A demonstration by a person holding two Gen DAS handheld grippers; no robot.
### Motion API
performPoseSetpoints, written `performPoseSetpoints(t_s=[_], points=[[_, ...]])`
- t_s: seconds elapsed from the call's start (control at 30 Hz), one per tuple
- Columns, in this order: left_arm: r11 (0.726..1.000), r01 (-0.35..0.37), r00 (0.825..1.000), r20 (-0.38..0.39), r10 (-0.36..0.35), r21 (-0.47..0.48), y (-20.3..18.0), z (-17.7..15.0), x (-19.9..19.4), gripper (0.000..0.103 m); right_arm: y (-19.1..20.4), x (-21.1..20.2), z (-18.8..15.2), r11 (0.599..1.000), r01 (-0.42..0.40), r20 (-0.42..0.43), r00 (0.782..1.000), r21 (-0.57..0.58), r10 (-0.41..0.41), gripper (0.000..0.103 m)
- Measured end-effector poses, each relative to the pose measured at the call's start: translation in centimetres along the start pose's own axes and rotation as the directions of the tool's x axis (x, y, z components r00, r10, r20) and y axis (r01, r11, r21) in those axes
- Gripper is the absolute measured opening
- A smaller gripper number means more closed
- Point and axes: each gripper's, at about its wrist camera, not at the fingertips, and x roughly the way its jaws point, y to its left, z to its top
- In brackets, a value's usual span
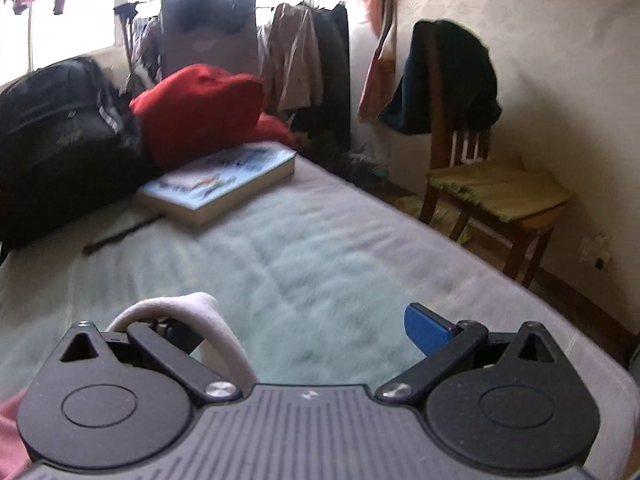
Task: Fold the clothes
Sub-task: 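Pull the white garment edge taut and lay it flat with the right tool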
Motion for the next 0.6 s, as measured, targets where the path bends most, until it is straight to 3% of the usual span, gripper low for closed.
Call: performPoseSetpoints(t_s=[0.13, 0.27, 0.47, 0.6], points=[[1.0, -0.004, 1.0, -0.004, 0.004, -0.003, 0.2, 0.0, 0.1, 0.102, -0.7, -0.4, 1.6, 0.998, 0.063, 0.067, 0.996, -0.01, -0.062, 0.103], [1.0, 0.002, 1.0, -0.002, -0.002, -0.007, 0.2, 0.0, 0.1, 0.102, -2.8, 0.0, 2.6, 0.996, 0.091, 0.069, 0.993, 0.024, -0.092, 0.103], [1.0, 0.02, 1.0, -0.004, -0.02, 0.002, -0.1, -0.1, 0.3, 0.102, -3.6, 3.9, 0.4, 0.976, 0.121, -0.165, 0.975, -0.181, -0.151, 0.103], [1.0, 0.014, 1.0, -0.006, -0.014, -0.001, 0.0, -0.2, 0.4, 0.102, -4.6, 4.7, -0.8, 0.966, 0.146, -0.201, 0.961, -0.213, -0.19, 0.103]])
